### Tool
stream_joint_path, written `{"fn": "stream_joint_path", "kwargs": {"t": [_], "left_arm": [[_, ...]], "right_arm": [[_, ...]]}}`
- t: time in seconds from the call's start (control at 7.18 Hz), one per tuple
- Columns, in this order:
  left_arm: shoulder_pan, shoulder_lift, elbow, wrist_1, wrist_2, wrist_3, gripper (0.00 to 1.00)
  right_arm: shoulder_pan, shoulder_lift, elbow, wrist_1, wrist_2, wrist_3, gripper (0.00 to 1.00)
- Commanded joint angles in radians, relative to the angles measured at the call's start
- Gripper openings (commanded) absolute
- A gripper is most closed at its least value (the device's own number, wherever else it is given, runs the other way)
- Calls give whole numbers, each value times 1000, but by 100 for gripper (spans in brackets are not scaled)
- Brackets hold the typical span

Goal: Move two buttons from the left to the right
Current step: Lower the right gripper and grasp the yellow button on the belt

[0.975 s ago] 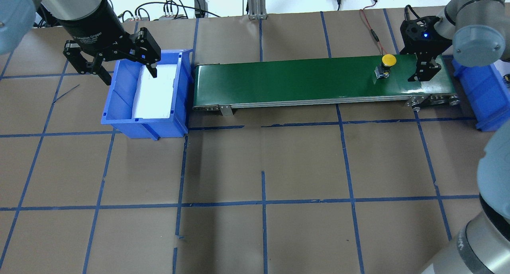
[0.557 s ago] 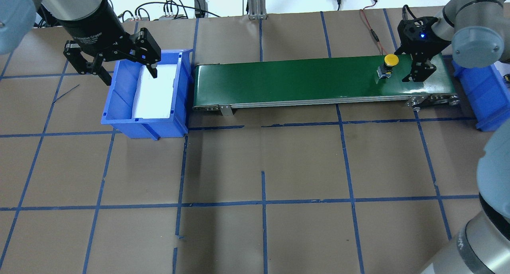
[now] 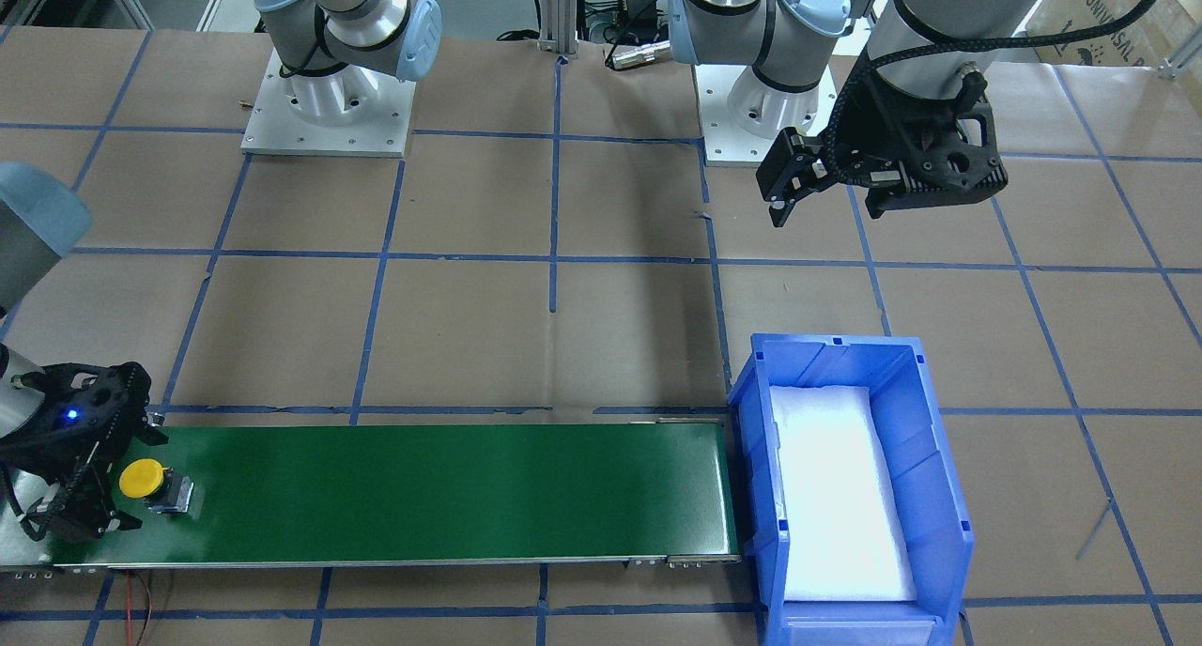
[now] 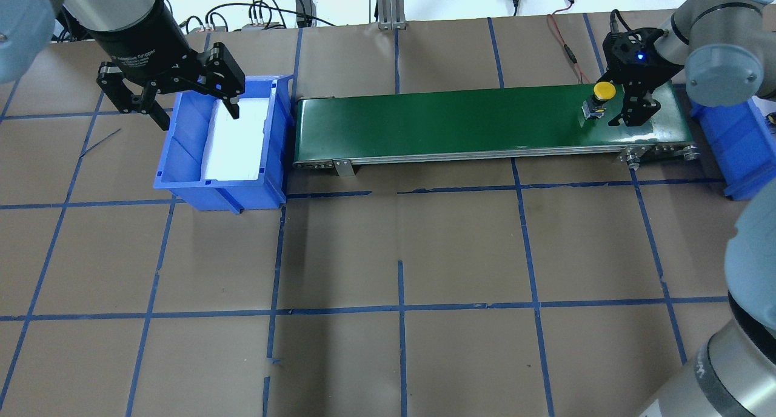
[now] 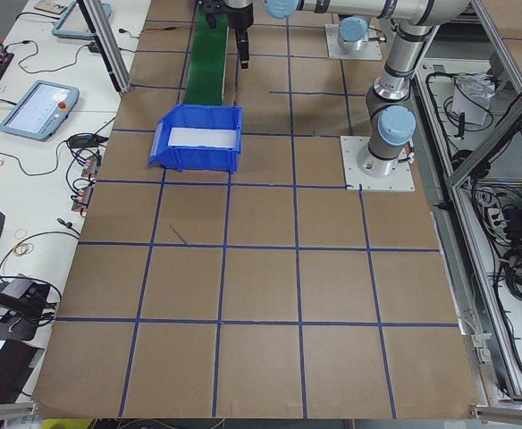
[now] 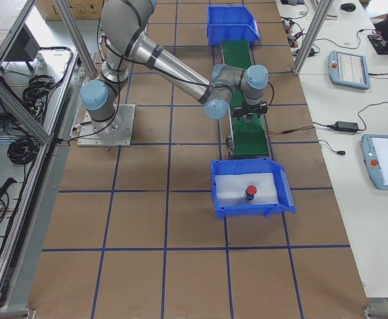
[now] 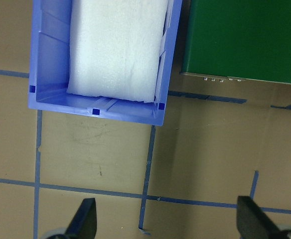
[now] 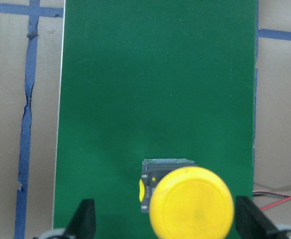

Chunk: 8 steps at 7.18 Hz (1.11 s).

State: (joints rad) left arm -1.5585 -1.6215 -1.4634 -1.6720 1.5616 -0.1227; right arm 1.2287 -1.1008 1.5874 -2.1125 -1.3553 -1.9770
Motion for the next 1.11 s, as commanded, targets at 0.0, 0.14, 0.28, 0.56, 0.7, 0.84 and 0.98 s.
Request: {"fn": "stream_joint_path", "kwargs": {"t": [0.0,0.14,0.28,0.56,0.7,0.84,0.98], "left_arm": [[0,0,0,0,0,0,99],[0,0,0,0,0,0,99],[0,0,0,0,0,0,99],[0,0,0,0,0,0,99],[0,0,0,0,0,0,100],[0,0,0,0,0,0,99],[0,0,0,0,0,0,99]], "right_arm": [[-2,12,-3,-3,-4,1,100],[-2,21,-4,-23,-5,1,100],[-2,22,-4,-24,-7,1,100],[-5,27,-4,-26,-21,0,100],[-5,25,-6,-26,-45,1,97],[-5,25,-6,-27,-45,1,81],[-5,25,-6,-29,-48,1,58]]}}
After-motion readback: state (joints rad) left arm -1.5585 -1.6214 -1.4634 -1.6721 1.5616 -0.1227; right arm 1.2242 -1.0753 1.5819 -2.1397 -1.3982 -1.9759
